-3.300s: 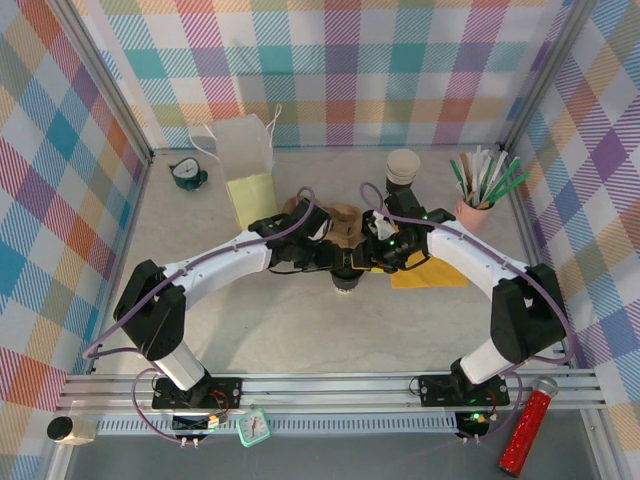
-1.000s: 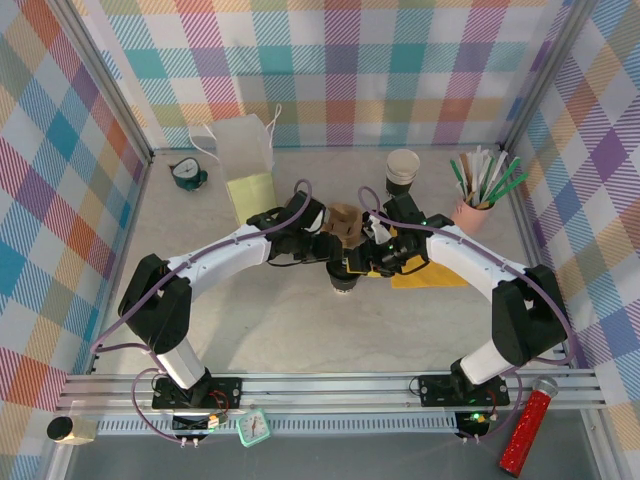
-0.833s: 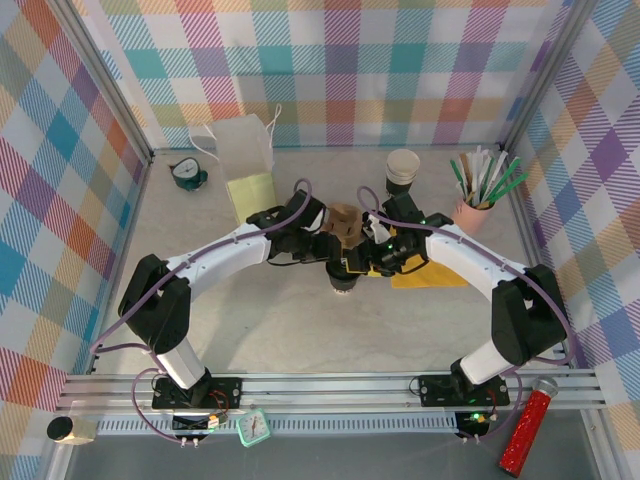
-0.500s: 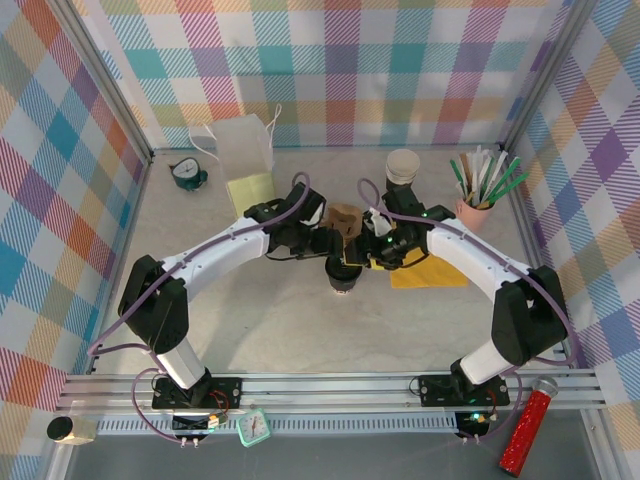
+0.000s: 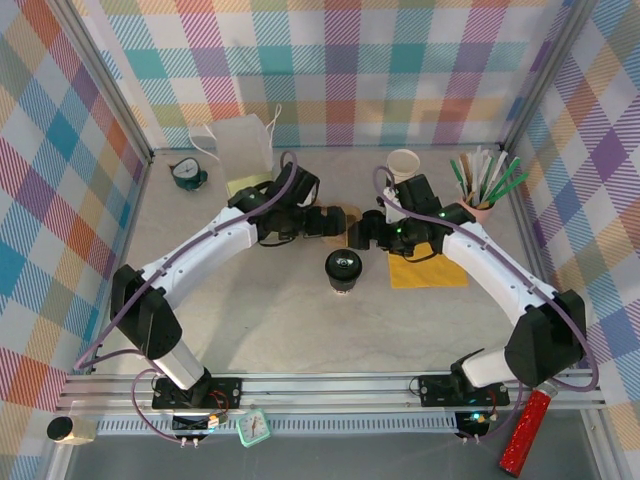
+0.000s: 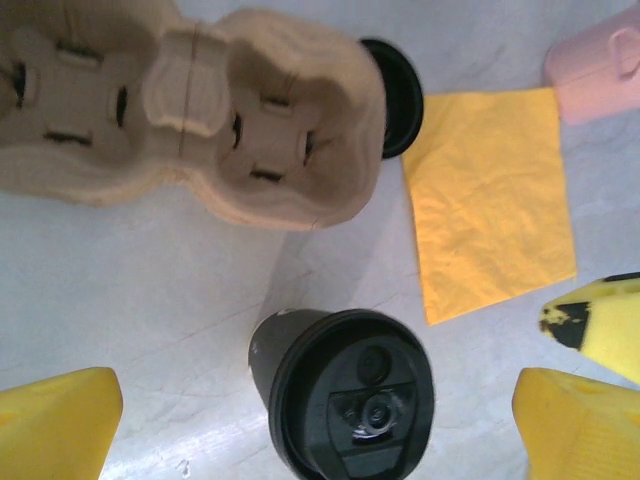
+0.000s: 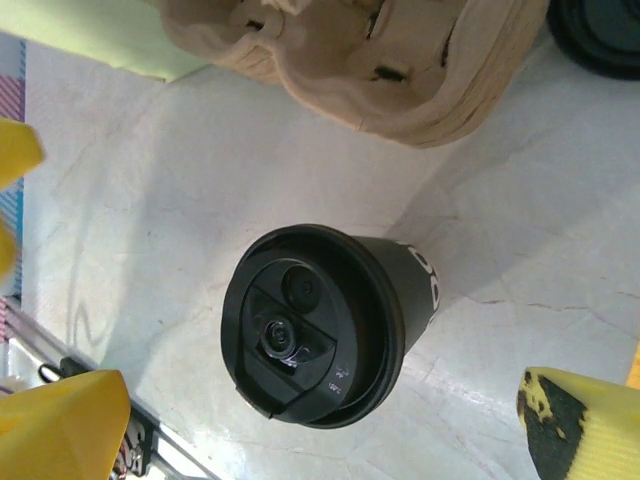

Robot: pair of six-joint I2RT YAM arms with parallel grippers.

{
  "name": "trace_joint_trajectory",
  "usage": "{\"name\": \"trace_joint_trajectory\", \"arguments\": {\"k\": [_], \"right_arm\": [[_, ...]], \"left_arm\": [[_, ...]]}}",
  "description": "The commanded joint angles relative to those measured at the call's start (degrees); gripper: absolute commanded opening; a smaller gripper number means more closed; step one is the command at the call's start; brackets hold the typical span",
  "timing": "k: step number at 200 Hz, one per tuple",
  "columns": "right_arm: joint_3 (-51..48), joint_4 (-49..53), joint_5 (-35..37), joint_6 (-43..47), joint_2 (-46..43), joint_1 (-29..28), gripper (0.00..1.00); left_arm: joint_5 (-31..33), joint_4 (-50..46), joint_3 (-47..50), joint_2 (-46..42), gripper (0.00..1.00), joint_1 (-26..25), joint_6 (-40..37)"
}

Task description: Pack the takeout coffee

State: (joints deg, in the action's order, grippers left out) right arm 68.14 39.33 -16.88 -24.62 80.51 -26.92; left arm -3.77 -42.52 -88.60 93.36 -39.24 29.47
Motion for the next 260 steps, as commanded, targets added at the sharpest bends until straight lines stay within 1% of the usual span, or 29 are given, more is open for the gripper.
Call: {"name": "trace_joint_trajectory", "arguments": {"k": [1,15,27,41,57,82,101,113,124,130,141,158,170,190,221,260], "right_arm": [[1.5,-0.4,5.64,-1.19,-0.68,0.32,0.99],[1.58,-1.22,7.21,-1.31,-0.5,0.42,0.99],[1.82,-1.81,7.1,-1.43,0.15,0.61,0.99],[1.98,-3.05,6.25,-2.01,1.49,0.96,0.92],[2.89,-3.6,3.71,-2.19,3.96,1.49,0.83],[4.51,-4.65,2.61,-1.51,7.33,2.17,0.75],[7.1,-4.89,0.9,-0.24,10.6,2.98,0.7],[9.38,-4.57,0.54,0.75,13.18,3.34,0.65],[11.65,-4.53,0.0,1.75,15.5,3.76,0.62],[12.71,-4.44,-0.22,2.2,16.67,3.95,0.62],[15.28,-3.8,-0.08,3.01,19.14,4.39,0.62],[19.41,-2.67,-0.52,4.78,23.14,4.92,0.6],[22.2,-1.93,-0.34,5.52,25.57,5.16,0.59],[25.69,-1.73,-0.66,6.34,29.11,5.69,0.6],[31.75,0.58,-1.75,7.53,34.92,6.0,0.61],[34.46,1.68,-1.74,8.18,38.5,6.27,0.61]], "left_arm": [[3.11,-1.59,-2.78,-1.97,1.0,-0.05,-1.71],[3.79,-1.44,-3.07,-1.57,1.0,0.04,-1.85],[3.35,-0.67,-2.78,-1.15,1.0,0.13,-1.8],[4.14,-0.72,-2.72,-0.52,1.0,0.13,-1.46],[5.37,-1.04,-2.85,-0.4,1.0,0.13,-1.22],[8.56,-1.69,-2.95,-1.46,1.0,0.26,-1.46],[8.22,-1.56,-2.9,-1.56,1.0,0.75,-1.53],[7.63,-1.1,-2.41,-1.11,1.0,0.75,-1.52],[7.63,-0.94,-1.86,-0.35,0.99,0.75,-0.52],[7.34,-0.69,-1.4,0.15,0.97,0.75,0.1],[7.46,-0.64,-0.48,1.1,0.89,0.77,1.73],[6.71,0.34,2.05,2.27,0.74,0.75,4.27],[6.97,1.72,4.37,2.94,0.62,0.79,5.5],[8.25,2.86,6.54,4.93,0.53,1.07,6.09],[7.72,4.58,7.3,8.88,0.5,2.15,5.83],[6.47,5.99,4.96,14.92,0.5,4.07,3.63]]}}
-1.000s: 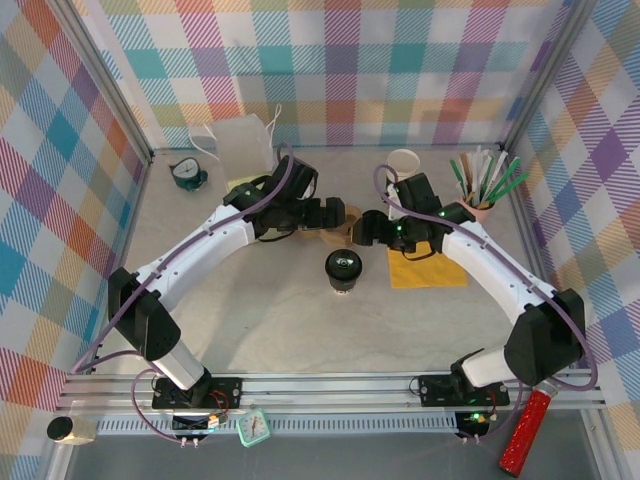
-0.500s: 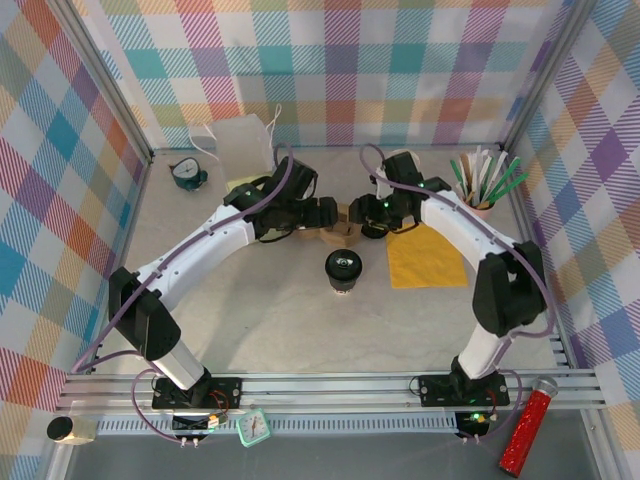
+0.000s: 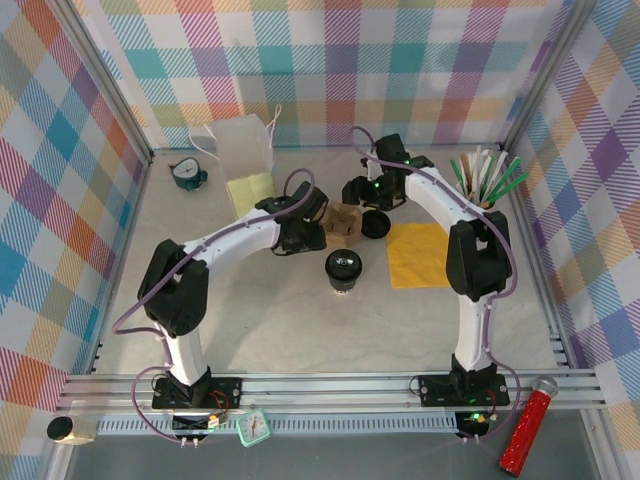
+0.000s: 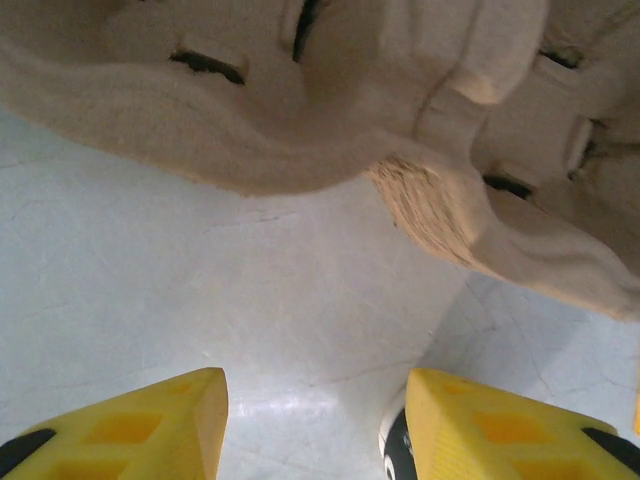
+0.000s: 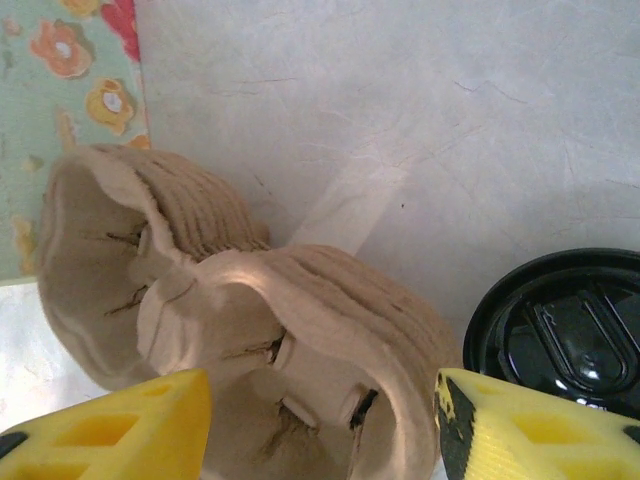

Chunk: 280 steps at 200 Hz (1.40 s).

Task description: Pack the takeout coffee

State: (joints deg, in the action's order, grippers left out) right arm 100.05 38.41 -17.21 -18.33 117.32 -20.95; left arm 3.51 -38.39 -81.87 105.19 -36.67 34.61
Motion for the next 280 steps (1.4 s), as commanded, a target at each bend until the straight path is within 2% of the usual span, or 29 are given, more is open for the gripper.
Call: {"name": "trace_joint_trajectory", "arguments": {"k": [1,44,59,136,194,280], "right_arm": [[2.62,2.62,-1.46,1.89,1.78,0.34,0.61],[2.79,2.9,-2.96,1.95,2.79,0.3,0.58],[2.41,2.83,-4.19,1.83,2.66,0.3,0.53],[-3.39,1.34,-7.13,0.29,-0.42,0.22,0.51],[-5.17,1.37,-5.08,-0.51,-2.36,0.3,0.51],[-4.57,1.13,-5.19,-1.89,-2.17,1.07,0.51]], "left_arm": [[-0.84,1.93,-1.88,3.27,0.5,1.59,-1.62],[-1.22,2.88,-5.91,8.87,0.5,2.83,-3.94],[-1.13,2.88,-7.92,10.34,0.5,2.98,-4.78],[0.35,-0.75,-17.7,16.5,0.52,4.01,-8.01],[1.01,-3.07,-17.09,12.89,0.54,4.85,-8.05],[-0.88,-6.88,-15.37,6.42,0.58,4.23,-3.63]]}}
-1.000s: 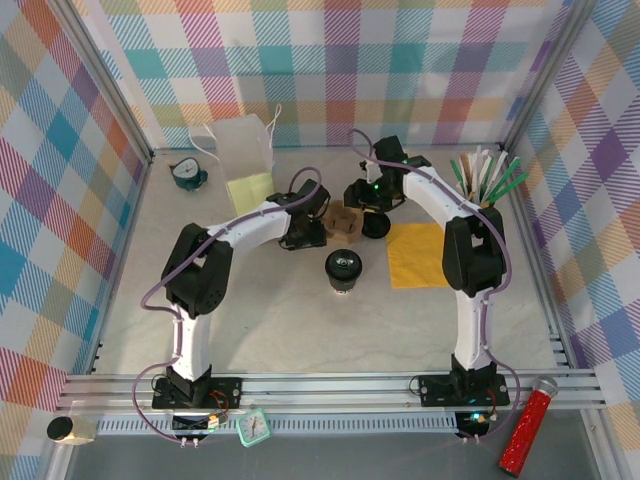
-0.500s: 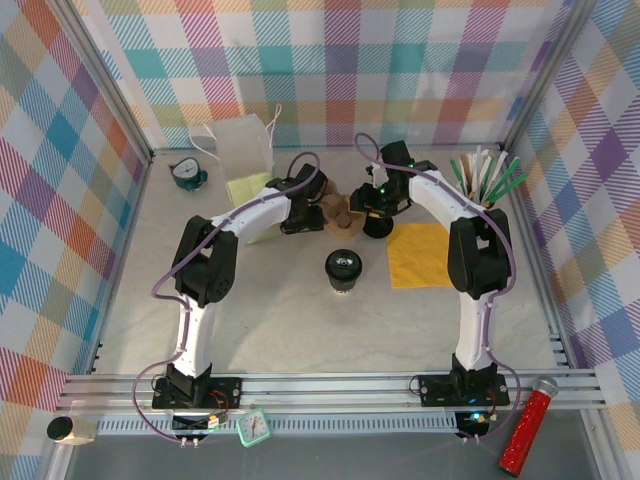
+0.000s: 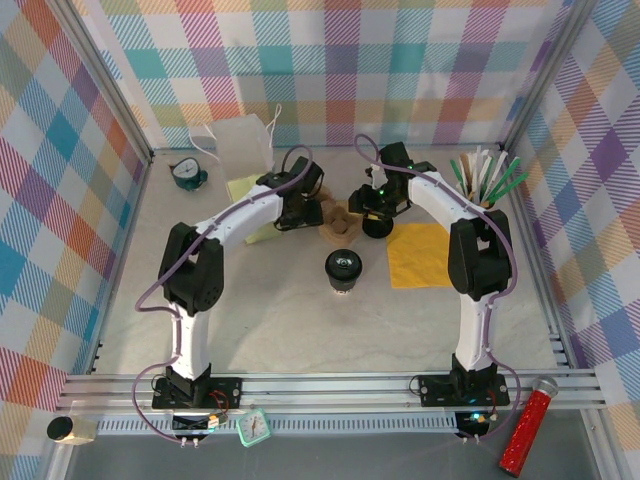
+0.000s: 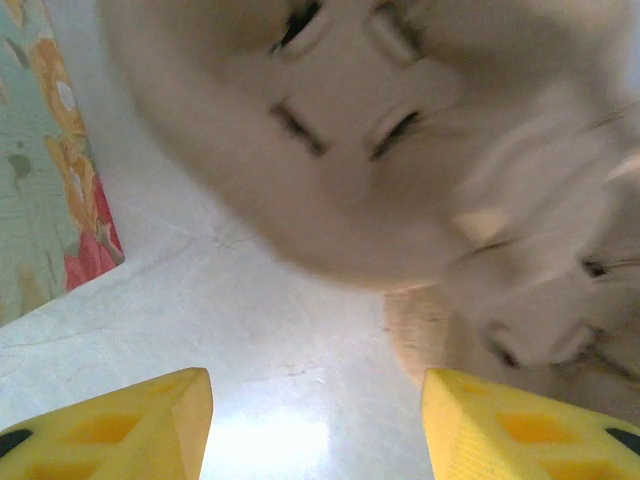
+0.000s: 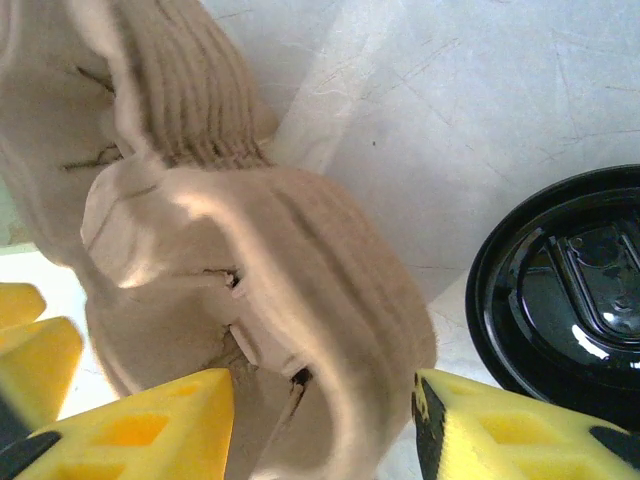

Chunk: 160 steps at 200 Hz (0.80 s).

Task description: Pack the takeout coffee

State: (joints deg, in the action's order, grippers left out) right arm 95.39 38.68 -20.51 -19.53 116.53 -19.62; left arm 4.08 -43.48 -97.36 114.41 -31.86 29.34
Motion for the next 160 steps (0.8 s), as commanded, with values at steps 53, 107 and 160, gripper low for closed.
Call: {"name": "trace_joint_trajectory", "arguments": {"k": [53,107,160], "right_arm": [[-0.65,0.81,-2.42,-0.51,-2.34,-0.3,0.49],[-1.35,1.1,-3.44,-0.64,-3.62,-0.33,0.46],[-2.51,0.0,-6.62,-1.47,-4.65,-0.31,0.46]], "left_arm": [[-2.17,-0.07,2.2,-3.72,0.59,-0.66,1.99],[-5.35,3.9,2.96,-2.18,0.59,-0.31,3.07],[-5.59,4.24,3.32,-2.17,0.58,-0.23,3.02]]}}
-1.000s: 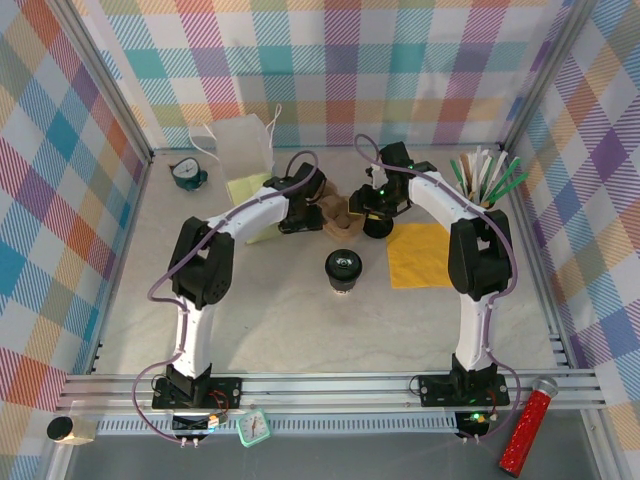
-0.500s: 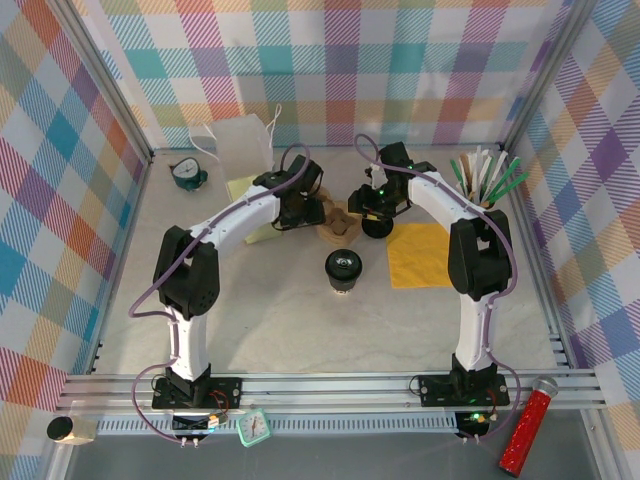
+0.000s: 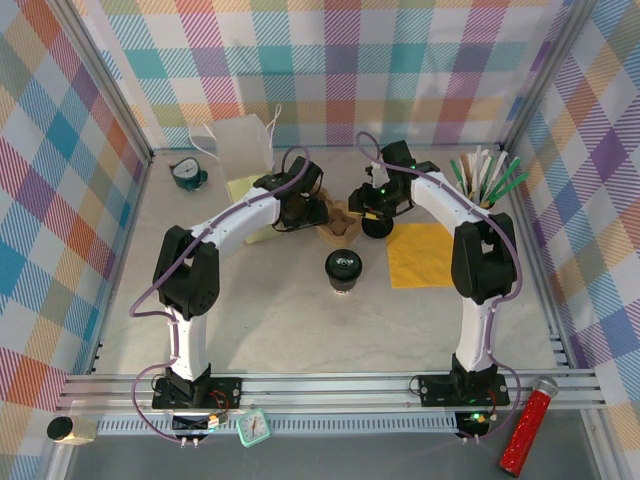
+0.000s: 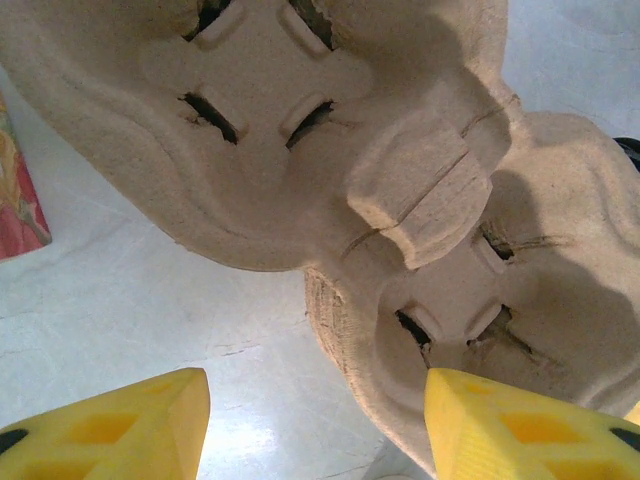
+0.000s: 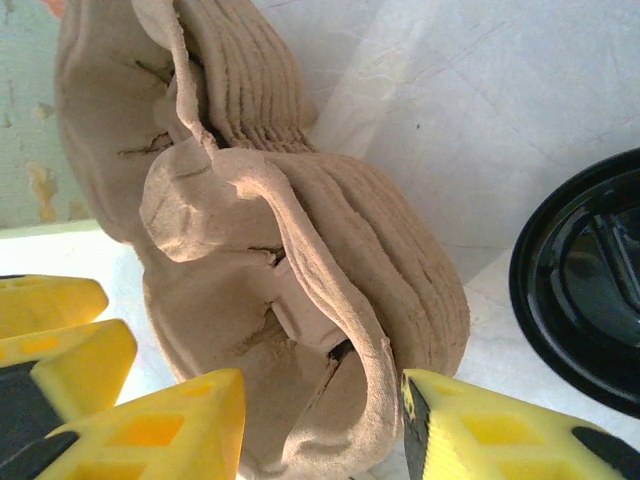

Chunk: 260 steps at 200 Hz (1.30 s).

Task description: Pack the takeout coffee

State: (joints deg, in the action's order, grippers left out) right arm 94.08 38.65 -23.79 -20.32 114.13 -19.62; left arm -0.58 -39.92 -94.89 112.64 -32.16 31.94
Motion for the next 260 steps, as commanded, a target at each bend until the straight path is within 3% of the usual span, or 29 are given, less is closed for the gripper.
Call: {"name": "trace_joint_trajectory", "arguments": {"k": [1,19,52,70,260], "right_arm": [[-1.24,0.02,-3.4,-0.69,-2.24,-0.32,0.46],[-2.0,-0.62,-4.83,-1.03,-2.07,-0.19,0.41],[-3.88,-2.58,-7.01,-2.94,-1.97,0.84,0.4],[-4.93,-3.82,-8.07,-3.92,-2.14,1.52,0.4],[-7.21,-5.94,-10.35,-4.81,-4.61,1.67,0.37]], "left_arm": [[-0.97,0.7,0.85,-0.4,0.58,0.08,0.45],[-1.65,1.66,1.24,-0.51,0.58,0.04,0.63],[-2.5,3.5,1.68,-0.47,0.54,0.06,0.83],[-3.48,4.18,1.9,-0.28,0.46,0.03,1.21],[-6.87,9.69,5.77,-5.85,0.43,-0.01,4.31]]}}
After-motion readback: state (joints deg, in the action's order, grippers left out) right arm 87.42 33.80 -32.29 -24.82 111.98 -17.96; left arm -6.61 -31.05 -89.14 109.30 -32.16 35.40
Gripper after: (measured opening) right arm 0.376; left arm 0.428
